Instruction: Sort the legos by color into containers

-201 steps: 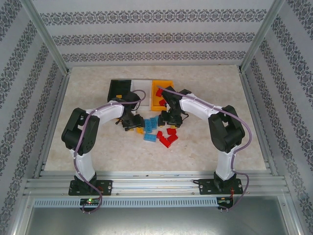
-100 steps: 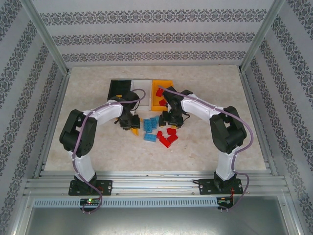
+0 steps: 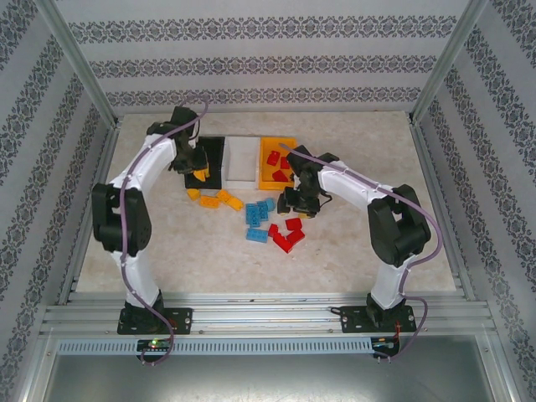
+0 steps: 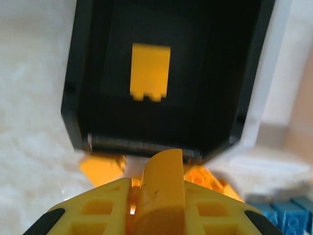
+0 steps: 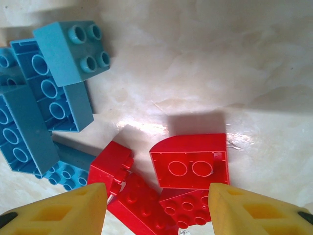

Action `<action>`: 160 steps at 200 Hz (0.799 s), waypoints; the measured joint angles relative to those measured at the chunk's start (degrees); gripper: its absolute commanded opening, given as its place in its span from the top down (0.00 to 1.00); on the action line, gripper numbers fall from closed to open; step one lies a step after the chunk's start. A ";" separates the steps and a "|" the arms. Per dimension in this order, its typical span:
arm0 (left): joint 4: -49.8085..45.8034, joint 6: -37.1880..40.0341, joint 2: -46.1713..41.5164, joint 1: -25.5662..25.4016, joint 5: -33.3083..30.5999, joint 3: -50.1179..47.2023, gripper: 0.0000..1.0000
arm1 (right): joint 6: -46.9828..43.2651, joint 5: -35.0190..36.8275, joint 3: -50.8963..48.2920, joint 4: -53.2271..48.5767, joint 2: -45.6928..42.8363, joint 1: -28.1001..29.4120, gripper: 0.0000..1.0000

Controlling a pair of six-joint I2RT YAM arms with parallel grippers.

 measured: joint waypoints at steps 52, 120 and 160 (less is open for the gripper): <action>-3.67 3.48 13.68 0.00 -1.84 15.45 0.54 | -0.02 0.24 -1.84 -0.50 -1.11 -1.51 0.42; -7.06 5.09 15.93 0.00 -2.62 19.91 0.36 | -0.24 0.11 2.64 -1.29 1.42 -1.81 0.42; -5.77 4.57 6.23 0.00 -1.75 7.48 0.35 | -0.50 -1.25 8.96 -1.09 6.99 -0.68 0.41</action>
